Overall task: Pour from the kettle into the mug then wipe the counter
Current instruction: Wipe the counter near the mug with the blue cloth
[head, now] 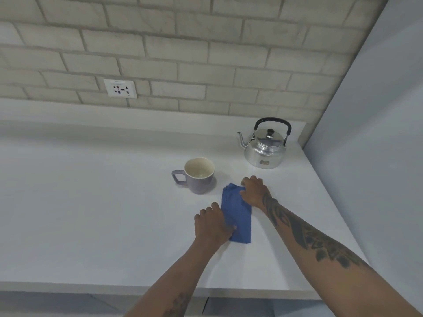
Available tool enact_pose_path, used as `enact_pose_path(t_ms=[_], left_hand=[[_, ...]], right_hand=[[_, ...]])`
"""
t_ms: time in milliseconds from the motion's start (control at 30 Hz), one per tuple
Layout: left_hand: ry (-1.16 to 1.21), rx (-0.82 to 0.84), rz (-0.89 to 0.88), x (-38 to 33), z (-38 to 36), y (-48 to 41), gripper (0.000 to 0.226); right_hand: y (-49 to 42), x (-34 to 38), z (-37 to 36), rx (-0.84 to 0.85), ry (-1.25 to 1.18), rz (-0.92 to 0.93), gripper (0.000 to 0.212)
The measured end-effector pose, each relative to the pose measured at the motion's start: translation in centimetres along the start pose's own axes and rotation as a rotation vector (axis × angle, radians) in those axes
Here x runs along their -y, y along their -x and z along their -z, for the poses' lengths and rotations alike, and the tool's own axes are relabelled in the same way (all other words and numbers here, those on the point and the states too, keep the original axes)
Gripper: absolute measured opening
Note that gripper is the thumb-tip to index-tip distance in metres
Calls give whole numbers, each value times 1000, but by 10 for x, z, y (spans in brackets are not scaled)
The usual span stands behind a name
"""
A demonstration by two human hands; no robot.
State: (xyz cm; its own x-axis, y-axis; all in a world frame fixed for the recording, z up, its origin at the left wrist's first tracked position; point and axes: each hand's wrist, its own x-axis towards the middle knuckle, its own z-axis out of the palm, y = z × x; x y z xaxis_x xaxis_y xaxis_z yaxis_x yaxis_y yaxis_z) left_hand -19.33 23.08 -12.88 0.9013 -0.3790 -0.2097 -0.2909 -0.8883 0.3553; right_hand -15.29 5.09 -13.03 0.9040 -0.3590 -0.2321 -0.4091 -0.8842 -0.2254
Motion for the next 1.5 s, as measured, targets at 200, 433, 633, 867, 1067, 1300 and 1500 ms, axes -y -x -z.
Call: enact_pose_path(t_ms=[200,433,633,867,1067,1300,1500], left_hand=[[168,121,121,-2,2,-6,48],[279,136,119,2,-1,-7,32],[529,58,116,17,7,-3,30],[785,-8,118,59,46,9,33],[924,-76,259,130,80,26,35],[1133,-207,419,209,102,54,25],[1159,-224,570,257,105,65,36]], right_hand=[[-13,1,6,30,-131,2,10],[4,17,40,47,-236,25,14],[27,37,88,11,-301,98,11],[61,101,135,-5,-333,279,22],[60,191,133,56,-323,456,24],[47,278,103,138,-349,502,21],[30,319,56,211,-376,445,6]])
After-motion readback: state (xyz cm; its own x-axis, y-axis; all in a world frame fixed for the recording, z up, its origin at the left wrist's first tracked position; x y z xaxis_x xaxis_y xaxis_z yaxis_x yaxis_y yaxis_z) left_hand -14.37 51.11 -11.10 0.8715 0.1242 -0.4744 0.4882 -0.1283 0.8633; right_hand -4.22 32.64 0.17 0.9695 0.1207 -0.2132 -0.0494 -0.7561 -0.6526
